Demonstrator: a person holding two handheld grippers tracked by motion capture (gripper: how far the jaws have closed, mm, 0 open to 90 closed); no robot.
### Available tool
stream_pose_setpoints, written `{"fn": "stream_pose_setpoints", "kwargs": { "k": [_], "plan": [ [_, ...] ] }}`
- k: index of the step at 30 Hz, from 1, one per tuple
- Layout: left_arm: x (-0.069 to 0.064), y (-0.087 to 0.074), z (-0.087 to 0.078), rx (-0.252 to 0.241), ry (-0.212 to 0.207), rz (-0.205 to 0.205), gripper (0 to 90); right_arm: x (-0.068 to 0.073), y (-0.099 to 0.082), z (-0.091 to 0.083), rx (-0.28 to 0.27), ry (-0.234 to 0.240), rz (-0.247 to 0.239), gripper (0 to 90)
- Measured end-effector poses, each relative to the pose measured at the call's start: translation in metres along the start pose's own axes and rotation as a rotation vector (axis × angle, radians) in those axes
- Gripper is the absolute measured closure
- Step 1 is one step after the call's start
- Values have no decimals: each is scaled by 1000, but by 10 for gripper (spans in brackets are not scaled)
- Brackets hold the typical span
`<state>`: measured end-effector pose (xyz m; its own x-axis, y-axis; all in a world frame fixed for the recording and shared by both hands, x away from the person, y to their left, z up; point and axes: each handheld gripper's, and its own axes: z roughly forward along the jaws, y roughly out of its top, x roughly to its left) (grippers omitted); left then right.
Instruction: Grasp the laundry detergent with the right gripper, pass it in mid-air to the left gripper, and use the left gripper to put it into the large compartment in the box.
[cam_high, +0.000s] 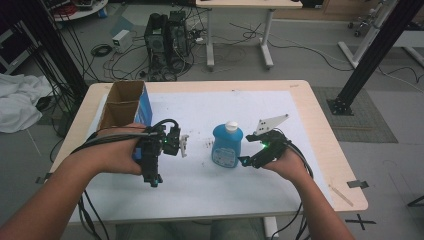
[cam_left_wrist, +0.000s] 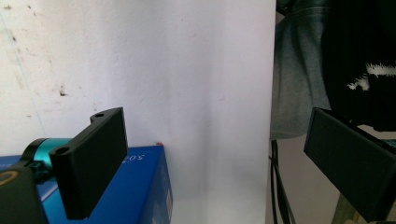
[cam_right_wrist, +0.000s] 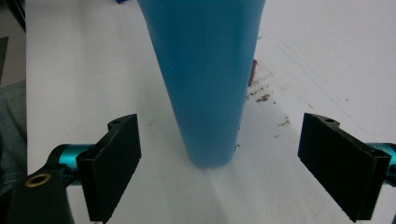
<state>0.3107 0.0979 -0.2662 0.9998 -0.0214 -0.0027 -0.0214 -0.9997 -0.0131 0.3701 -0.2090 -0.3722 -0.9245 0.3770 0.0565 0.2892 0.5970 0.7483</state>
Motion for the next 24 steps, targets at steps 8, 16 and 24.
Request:
{"fn": "stream_pose_setpoints", "kwargs": {
  "k": [8,16,24],
  "plan": [
    [1,-1,1,4,5,1,61,2,4,10,-7,15,1,123],
    [0,-1,1,5,-3,-2,61,3,6,20,-18,21,-8,123],
    [1,0,2,5,16,22,61,4,8,29,-39,24,-15,123]
  ]
}}
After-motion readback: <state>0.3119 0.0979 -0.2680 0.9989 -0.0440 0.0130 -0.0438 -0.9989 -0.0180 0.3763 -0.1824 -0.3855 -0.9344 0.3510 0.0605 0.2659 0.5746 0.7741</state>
